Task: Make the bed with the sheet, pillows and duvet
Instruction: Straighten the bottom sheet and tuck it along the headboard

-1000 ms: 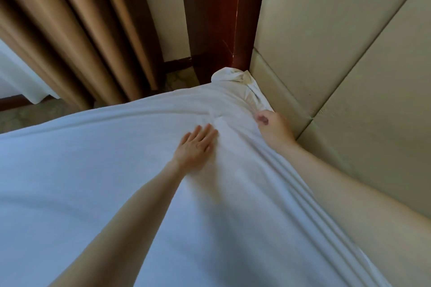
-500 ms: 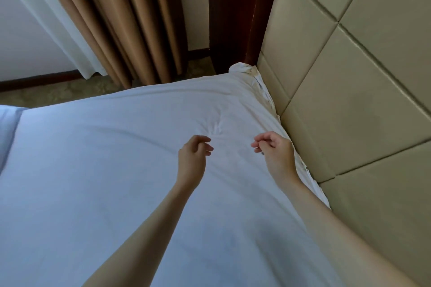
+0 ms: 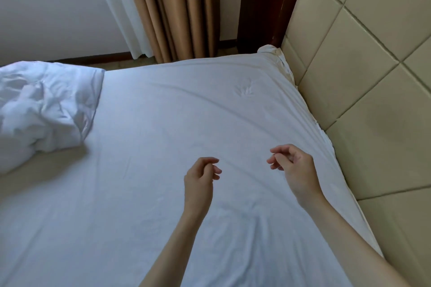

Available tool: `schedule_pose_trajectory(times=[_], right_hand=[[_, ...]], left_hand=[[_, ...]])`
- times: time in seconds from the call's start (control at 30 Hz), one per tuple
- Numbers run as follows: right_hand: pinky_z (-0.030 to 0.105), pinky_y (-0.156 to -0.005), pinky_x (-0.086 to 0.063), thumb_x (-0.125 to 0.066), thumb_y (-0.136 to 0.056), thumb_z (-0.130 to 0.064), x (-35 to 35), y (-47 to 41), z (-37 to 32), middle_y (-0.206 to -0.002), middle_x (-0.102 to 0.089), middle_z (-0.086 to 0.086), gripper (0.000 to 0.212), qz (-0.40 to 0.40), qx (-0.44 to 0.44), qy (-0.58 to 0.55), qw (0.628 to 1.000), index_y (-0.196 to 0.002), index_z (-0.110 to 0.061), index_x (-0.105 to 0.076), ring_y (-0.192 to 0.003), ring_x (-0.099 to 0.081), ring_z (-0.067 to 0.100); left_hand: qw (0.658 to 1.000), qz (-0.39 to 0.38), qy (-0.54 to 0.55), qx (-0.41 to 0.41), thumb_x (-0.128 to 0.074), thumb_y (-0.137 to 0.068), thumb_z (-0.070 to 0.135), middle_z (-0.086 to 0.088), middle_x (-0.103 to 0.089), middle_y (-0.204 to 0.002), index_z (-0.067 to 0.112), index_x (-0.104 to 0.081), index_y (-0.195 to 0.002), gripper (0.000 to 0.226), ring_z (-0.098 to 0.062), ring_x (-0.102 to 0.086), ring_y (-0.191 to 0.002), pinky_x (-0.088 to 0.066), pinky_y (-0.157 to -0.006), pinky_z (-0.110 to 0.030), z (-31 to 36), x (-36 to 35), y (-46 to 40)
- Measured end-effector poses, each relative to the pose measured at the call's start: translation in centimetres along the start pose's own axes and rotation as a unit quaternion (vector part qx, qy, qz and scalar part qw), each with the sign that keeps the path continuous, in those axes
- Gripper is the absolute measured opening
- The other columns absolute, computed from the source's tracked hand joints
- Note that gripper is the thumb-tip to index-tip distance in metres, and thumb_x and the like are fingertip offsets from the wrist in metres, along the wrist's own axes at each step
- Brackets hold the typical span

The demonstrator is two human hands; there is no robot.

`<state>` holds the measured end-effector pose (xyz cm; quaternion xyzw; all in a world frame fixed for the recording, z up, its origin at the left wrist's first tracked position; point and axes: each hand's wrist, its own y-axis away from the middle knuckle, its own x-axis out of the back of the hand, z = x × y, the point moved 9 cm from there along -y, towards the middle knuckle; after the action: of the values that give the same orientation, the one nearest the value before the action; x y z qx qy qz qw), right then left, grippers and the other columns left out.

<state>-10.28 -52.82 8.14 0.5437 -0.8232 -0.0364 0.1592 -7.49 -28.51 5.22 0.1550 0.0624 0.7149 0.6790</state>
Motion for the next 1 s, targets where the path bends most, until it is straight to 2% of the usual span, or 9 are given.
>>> schedule_pose_trajectory(times=[0.27, 0.43, 0.57, 0.77, 1.0], right_hand=[[0.029, -0.071, -0.051, -0.049, -0.091, 0.004, -1.2, 13.8, 3.5, -0.066, -0.068, 0.003, 0.023, 0.005, -0.022, -0.003, 1.0, -0.086, -0.011, -0.066, -0.064, -0.061, 0.018], [0.031, -0.073, -0.051, -0.05, -0.091, 0.002, -1.1, 20.0, 7.4, -0.068, -0.069, 0.005, 0.021, 0.032, -0.056, -0.01, 0.998, -0.088, -0.012, -0.066, -0.065, -0.062, 0.019], [0.026, -0.07, -0.05, -0.051, -0.092, 0.002, 0.3, 23.6, 11.2, -0.066, -0.068, 0.004, 0.02, 0.065, -0.085, -0.021, 0.994, -0.088, -0.011, -0.066, -0.061, -0.061, 0.013], [0.023, -0.066, -0.048, -0.055, -0.091, 0.001, 4.0, 27.0, 17.9, -0.063, -0.065, 0.005, 0.018, 0.14, -0.13, -0.049, 0.98, -0.084, -0.012, -0.065, -0.059, -0.058, 0.015], [0.034, -0.072, -0.049, -0.057, -0.089, 0.002, 8.7, 29.3, 26.7, -0.068, -0.065, 0.004, 0.023, 0.197, -0.165, -0.045, 0.965, -0.081, -0.019, -0.063, -0.064, -0.06, 0.016]], left_hand=[[1.0, 0.004, 0.012, 0.027, -0.043, -0.093, 0.0, 0.001, -0.064, -0.069, 0.01, -0.068, -0.092, 0.027, -0.011, -0.057, -0.064, -0.043, -0.058, -0.012, -6.0, 10.0, 11.0], [0.999, -0.012, 0.0, 0.039, -0.042, -0.092, 0.0, 0.001, -0.064, -0.068, 0.01, -0.068, -0.092, 0.027, -0.012, -0.057, -0.064, -0.043, -0.058, -0.012, -8.7, 11.9, 14.6], [0.997, -0.048, -0.023, 0.061, -0.041, -0.093, 0.001, 0.0, -0.064, -0.068, 0.009, -0.067, -0.092, 0.027, -0.011, -0.057, -0.064, -0.043, -0.057, -0.013, -11.2, 10.4, 16.7], [0.989, -0.104, -0.052, 0.094, -0.041, -0.093, 0.001, -0.003, -0.064, -0.07, 0.008, -0.066, -0.092, 0.027, -0.012, -0.058, -0.065, -0.045, -0.059, -0.014, -15.2, 5.2, 19.5], [0.98, -0.149, -0.098, 0.092, -0.04, -0.092, 0.0, -0.002, -0.063, -0.07, 0.007, -0.066, -0.091, 0.027, -0.01, -0.057, -0.064, -0.044, -0.062, -0.016, -19.9, -3.9, 22.0]])
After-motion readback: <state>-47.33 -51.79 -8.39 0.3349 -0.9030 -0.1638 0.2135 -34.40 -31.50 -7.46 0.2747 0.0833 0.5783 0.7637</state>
